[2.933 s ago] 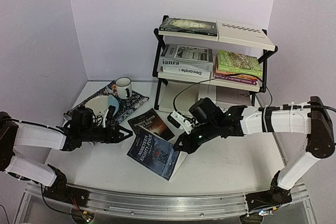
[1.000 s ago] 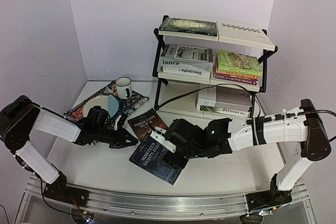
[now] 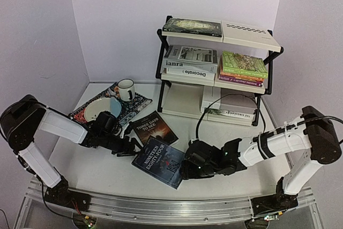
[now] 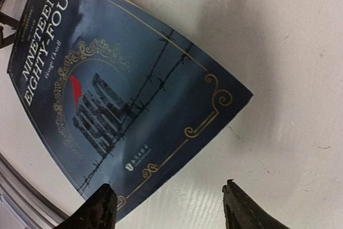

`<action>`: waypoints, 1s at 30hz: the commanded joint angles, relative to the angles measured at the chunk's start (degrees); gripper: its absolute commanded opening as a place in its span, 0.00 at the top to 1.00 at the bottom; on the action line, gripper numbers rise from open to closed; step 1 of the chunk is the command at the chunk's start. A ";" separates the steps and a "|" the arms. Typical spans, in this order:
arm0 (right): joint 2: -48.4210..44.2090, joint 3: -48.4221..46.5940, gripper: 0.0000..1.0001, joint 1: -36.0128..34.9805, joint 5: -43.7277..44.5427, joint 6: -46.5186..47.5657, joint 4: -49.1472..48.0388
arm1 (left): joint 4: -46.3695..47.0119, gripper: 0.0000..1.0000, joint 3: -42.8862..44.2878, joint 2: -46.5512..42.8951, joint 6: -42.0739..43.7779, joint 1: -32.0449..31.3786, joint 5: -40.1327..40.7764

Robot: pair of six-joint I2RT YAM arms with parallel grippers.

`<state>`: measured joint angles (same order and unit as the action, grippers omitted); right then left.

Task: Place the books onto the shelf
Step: Pick up the book from the book pile.

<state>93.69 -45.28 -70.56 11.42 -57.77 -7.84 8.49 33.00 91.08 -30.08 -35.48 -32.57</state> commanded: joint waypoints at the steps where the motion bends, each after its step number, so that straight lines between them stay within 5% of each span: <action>1: 1.42 0.28 0.40 1.01 -2.31 -4.48 -3.96 | -0.11 0.27 2.15 1.49 -1.03 -0.11 -0.27; 6: 3.30 1.07 0.54 1.97 -3.94 -5.24 -6.25 | -0.14 0.28 2.77 3.71 -1.29 -0.11 -2.31; 11: 4.73 0.90 0.78 2.24 -3.85 -4.93 -6.85 | -0.55 0.36 4.03 5.72 -1.36 -0.11 -5.45; 16: 5.87 0.04 0.87 2.44 -3.82 -4.41 -7.28 | -1.15 0.55 5.03 5.09 -2.35 -0.15 -6.43; 18: 5.94 -0.36 0.87 2.43 -3.66 -3.79 -7.38 | -1.95 0.75 5.54 3.64 -2.97 -0.11 -6.26; 21: 5.37 -0.93 0.78 2.44 -3.71 -0.66 -7.25 | -4.49 0.97 6.74 1.32 -3.71 0.11 -4.83; 24: 3.81 -2.56 0.52 2.36 -5.07 7.46 -5.74 | -8.86 1.00 8.27 -0.81 -3.93 0.51 -2.14; 30: 2.09 -12.04 0.35 -1.95 9.42 22.73 11.74 | -13.71 1.00 10.93 -3.34 -4.68 0.79 -1.37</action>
<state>97.50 -49.86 -69.37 10.11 -48.26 -9.42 -2.33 40.06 91.27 -33.45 -34.86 -35.10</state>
